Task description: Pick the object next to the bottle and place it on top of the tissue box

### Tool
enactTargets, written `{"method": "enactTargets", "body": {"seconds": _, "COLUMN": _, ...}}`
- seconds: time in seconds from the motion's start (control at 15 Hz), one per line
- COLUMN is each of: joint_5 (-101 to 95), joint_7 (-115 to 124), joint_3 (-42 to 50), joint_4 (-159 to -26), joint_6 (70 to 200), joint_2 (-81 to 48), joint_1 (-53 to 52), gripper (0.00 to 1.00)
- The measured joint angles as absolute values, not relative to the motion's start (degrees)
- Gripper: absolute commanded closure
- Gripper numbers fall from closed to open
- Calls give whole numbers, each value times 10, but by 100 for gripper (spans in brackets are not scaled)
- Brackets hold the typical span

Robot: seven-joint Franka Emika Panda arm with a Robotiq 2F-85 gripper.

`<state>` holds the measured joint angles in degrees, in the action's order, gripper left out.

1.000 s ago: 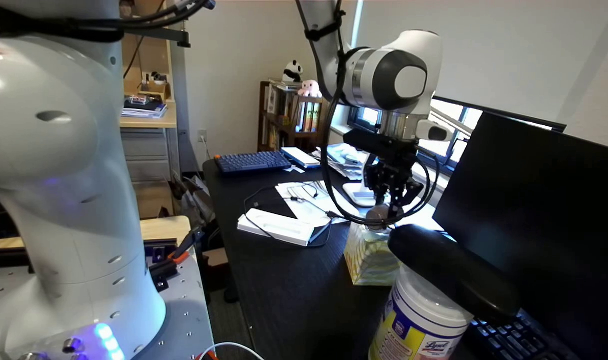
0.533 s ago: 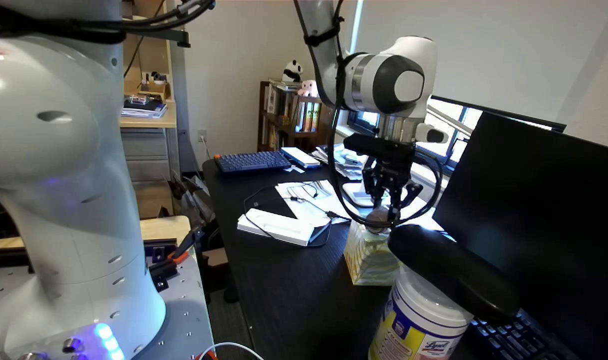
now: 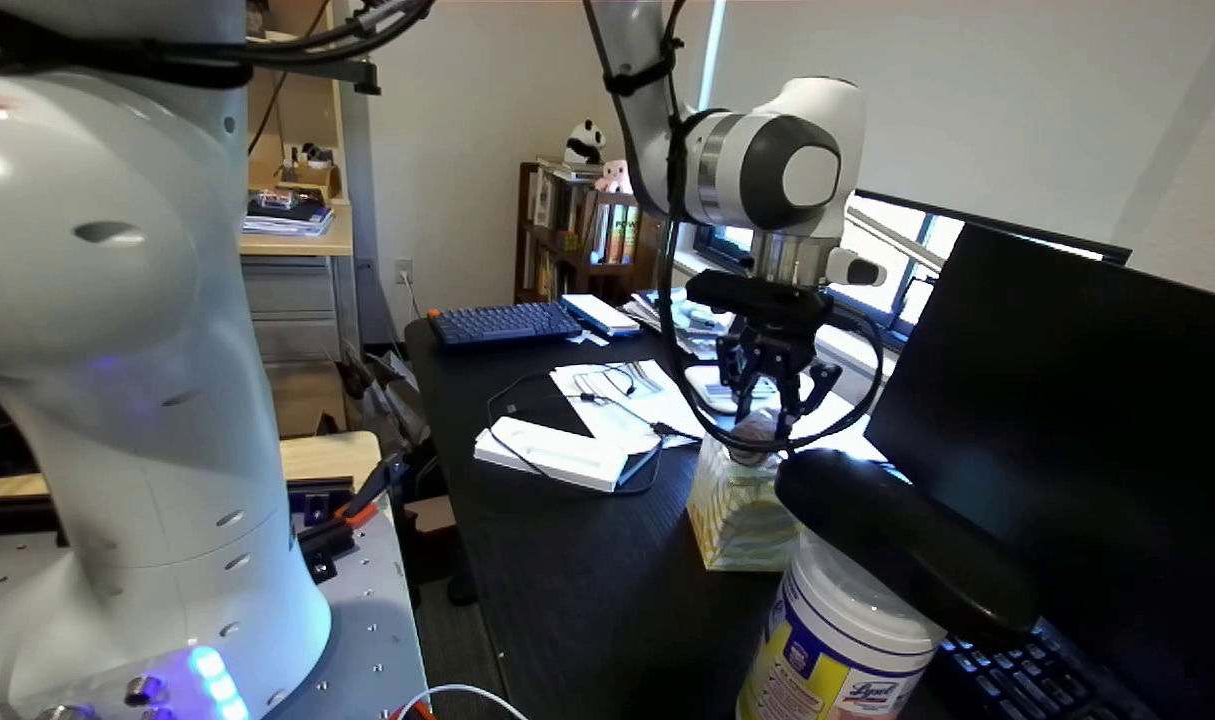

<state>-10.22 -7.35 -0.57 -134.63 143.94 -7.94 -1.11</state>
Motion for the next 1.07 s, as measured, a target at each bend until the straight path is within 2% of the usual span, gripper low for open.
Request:
{"method": "enactTargets", "body": {"seconds": 0.2, "joint_5": -113, "joint_7": -72, "joint_3": -2, "joint_4": -1346, "joint_6": 1444, "joint_2": -75, "joint_1": -11, "gripper": 2}}
{"method": "enactTargets", "body": {"seconds": 0.27, "joint_5": -117, "joint_7": -71, "joint_3": 1, "joint_4": -1346, "joint_6": 1446, "joint_2": -70, "joint_1": -11, "gripper": 0}}
{"method": "enactTargets", "body": {"seconds": 0.67, "joint_5": -138, "joint_7": -65, "joint_3": 3, "joint_4": -1370, "joint_6": 1453, "joint_2": 7, "joint_1": -11, "gripper": 0}}
{"method": "enactTargets", "body": {"seconds": 1.07, "joint_5": -136, "joint_7": -43, "joint_3": -19, "joint_4": -1432, "joint_6": 1407, "joint_2": 148, "joint_1": -14, "gripper": 0}}
